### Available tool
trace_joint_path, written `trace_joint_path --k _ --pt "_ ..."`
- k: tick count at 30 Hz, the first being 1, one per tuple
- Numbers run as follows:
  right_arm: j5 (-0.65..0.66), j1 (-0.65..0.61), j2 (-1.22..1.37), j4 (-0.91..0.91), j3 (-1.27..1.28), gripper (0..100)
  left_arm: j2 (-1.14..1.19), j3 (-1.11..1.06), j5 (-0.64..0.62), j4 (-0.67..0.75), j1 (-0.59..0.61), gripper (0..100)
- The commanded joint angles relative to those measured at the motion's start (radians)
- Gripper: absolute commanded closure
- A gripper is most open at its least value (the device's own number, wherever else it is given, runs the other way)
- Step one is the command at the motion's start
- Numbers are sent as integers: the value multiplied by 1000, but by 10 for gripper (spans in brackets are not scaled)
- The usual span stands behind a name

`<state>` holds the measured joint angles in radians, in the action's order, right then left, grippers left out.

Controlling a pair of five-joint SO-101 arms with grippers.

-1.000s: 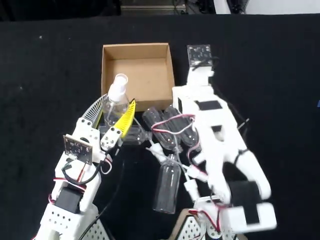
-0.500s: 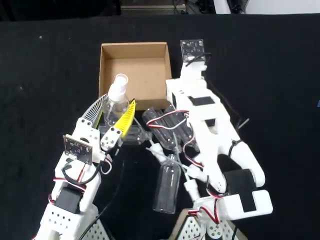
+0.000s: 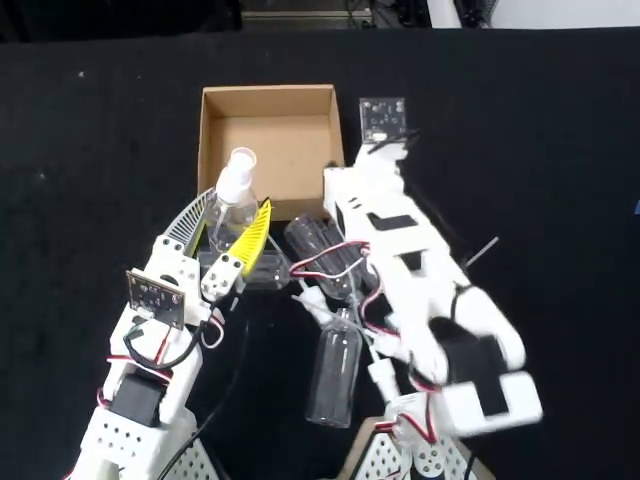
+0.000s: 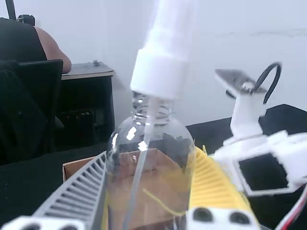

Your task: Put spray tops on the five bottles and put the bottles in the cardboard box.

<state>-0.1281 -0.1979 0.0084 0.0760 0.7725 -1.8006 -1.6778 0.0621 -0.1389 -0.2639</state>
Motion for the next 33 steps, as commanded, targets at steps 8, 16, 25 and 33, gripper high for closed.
trace_joint_path --k 8,16,25,33 --pt "160 -3 82 98 -150 994 -17 -22 -12 14 -1 967" --pt "233 60 70 206 -160 988 -17 -22 -12 14 -7 967" --pt "437 91 -71 431 -179 988 -17 -22 -8 14 -1 967" --pt "649 72 -77 483 -147 988 -17 -22 -6 14 -1 967"
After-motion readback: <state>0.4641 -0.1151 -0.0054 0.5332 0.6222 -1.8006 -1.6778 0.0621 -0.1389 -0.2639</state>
